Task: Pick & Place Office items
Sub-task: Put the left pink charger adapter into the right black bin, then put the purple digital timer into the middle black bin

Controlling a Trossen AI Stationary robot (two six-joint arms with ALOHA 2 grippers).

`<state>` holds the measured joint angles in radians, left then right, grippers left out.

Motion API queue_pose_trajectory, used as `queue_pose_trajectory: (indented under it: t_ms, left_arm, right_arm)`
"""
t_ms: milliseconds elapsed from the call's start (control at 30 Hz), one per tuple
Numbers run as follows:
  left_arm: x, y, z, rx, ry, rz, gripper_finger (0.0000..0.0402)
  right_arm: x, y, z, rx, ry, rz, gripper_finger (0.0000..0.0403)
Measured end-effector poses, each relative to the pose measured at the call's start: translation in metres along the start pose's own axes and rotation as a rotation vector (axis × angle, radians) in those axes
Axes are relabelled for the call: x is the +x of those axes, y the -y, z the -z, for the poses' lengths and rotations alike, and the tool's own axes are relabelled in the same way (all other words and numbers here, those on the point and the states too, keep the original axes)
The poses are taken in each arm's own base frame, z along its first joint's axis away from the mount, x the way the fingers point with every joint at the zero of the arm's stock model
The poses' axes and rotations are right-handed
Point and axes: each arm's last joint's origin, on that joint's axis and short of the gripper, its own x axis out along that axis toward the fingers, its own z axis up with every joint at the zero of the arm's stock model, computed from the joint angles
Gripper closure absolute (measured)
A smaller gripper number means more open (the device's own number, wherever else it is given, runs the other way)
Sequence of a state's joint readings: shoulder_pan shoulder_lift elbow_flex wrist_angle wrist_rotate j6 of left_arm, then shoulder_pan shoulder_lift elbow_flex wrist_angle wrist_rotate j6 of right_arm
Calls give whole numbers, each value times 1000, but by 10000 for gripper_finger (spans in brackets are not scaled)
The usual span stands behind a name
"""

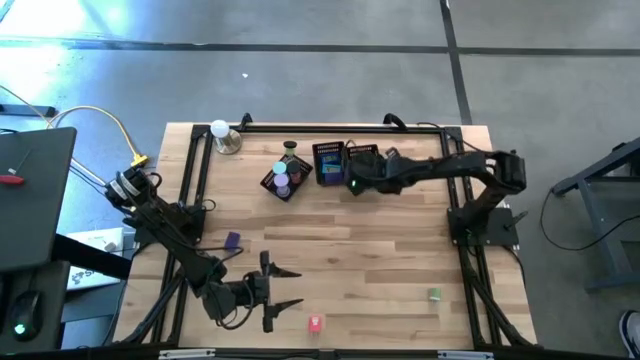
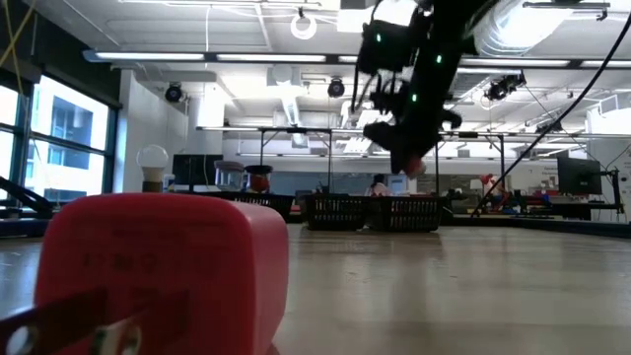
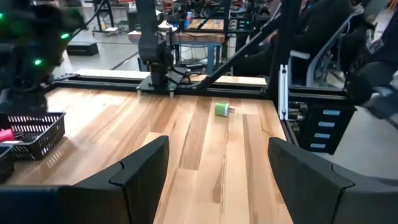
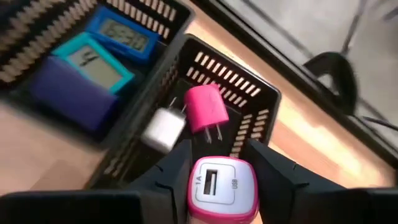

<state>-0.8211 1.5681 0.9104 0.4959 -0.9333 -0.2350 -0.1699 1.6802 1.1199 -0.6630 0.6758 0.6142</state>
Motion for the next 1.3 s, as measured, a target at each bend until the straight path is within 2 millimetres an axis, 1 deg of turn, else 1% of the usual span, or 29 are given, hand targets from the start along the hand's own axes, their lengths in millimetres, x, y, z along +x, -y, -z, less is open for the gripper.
queue_pose_trajectory:
  t_ms: [67, 133, 233, 333, 433, 533, 633, 733, 833, 900, 967, 1033, 1100, 1200, 1300]
  left_arm:
    - [-1, 1, 2, 14, -10, 2, 134]
    - [-2, 1, 3, 27, -20, 3, 134]
    - [-2, 0, 4, 37, -27, 0, 134]
    - [-2, 0, 5, 49, -36, -3, 134]
    - [-2, 0, 6, 53, -38, -3, 134]
    - [-2, 0, 6, 54, -39, -4, 134]
    - [-2, 0, 6, 54, -39, -4, 134]
    - [-2, 0, 6, 57, -39, -4, 134]
    - [-2, 0, 6, 115, -38, -10, 134]
    - [-2, -1, 6, 195, -36, -18, 134]
    - [-3, 0, 6, 286, -34, -32, 134]
    - [-8, 2, 6, 321, -26, -61, 134]
    - [-13, 3, 4, 295, -14, -96, 134]
    - [-23, 6, -1, 230, 5, -108, 134]
    - [-32, 8, -3, 248, 0, -82, 134]
  right_arm:
    - [16, 7, -2, 23, -5, -48, 275]
    - [26, 10, -5, 37, 16, -95, 278]
    - [33, 14, -8, 77, 37, -99, 276]
    - [37, 14, -7, 127, 37, -93, 259]
    - [40, 16, -8, 213, 28, -96, 241]
    - [39, 16, -10, 266, 33, -110, 234]
    - [39, 15, -10, 273, 39, -116, 232]
    - [39, 14, -12, 245, 68, -111, 231]
    - [33, 15, -15, 242, 116, -78, 231]
    - [23, 15, -16, 237, 168, -38, 230]
    - [9, 14, -16, 216, 231, 0, 230]
    - [-11, 10, -15, 187, 301, 17, 230]
    - [-35, 4, -11, 155, 378, 20, 230]
    - [-75, -5, 3, 81, 463, -23, 230]
    - [-114, -13, 27, -29, 493, -130, 230]
